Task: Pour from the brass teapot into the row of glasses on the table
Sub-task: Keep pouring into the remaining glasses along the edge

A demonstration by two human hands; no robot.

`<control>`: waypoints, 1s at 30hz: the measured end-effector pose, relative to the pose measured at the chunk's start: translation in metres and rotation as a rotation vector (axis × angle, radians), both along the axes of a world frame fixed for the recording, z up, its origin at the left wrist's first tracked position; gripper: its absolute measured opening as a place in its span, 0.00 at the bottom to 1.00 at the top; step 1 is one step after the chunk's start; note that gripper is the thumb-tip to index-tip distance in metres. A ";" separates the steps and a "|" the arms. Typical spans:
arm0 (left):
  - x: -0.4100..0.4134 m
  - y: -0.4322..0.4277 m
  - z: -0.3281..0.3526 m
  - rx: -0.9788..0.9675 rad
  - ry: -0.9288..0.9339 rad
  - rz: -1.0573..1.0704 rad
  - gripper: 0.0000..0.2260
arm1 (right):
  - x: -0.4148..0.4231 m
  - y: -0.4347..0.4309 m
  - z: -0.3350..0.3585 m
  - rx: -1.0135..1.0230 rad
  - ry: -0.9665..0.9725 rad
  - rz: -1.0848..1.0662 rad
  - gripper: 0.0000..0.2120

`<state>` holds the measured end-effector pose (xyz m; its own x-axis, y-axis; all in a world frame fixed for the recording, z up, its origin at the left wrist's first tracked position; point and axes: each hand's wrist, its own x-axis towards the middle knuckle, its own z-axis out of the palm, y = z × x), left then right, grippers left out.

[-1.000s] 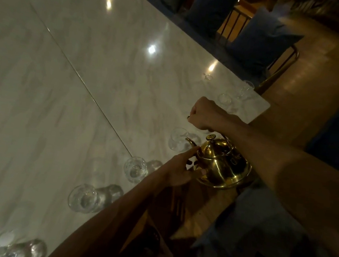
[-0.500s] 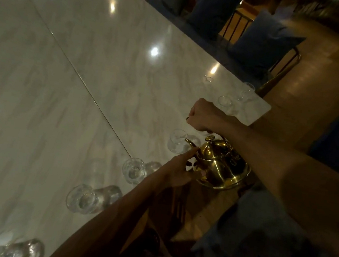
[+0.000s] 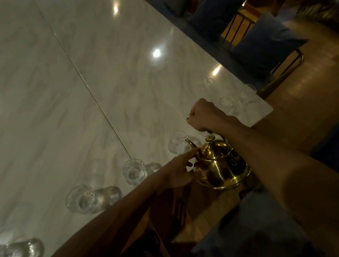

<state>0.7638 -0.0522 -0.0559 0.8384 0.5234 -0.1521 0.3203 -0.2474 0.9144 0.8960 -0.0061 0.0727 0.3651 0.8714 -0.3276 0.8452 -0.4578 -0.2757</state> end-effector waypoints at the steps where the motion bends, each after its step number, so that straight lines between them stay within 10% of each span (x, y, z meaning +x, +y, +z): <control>1: 0.000 0.000 0.000 0.001 -0.003 -0.001 0.32 | 0.000 0.000 -0.001 0.001 0.000 0.003 0.15; 30: -0.003 0.003 0.003 0.005 0.010 0.000 0.35 | 0.000 0.007 -0.004 0.018 -0.029 0.018 0.15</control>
<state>0.7603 -0.0488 -0.0528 0.8368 0.5242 -0.1580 0.3294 -0.2515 0.9101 0.8962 0.0010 0.0687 0.3589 0.8834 -0.3012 0.8609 -0.4380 -0.2588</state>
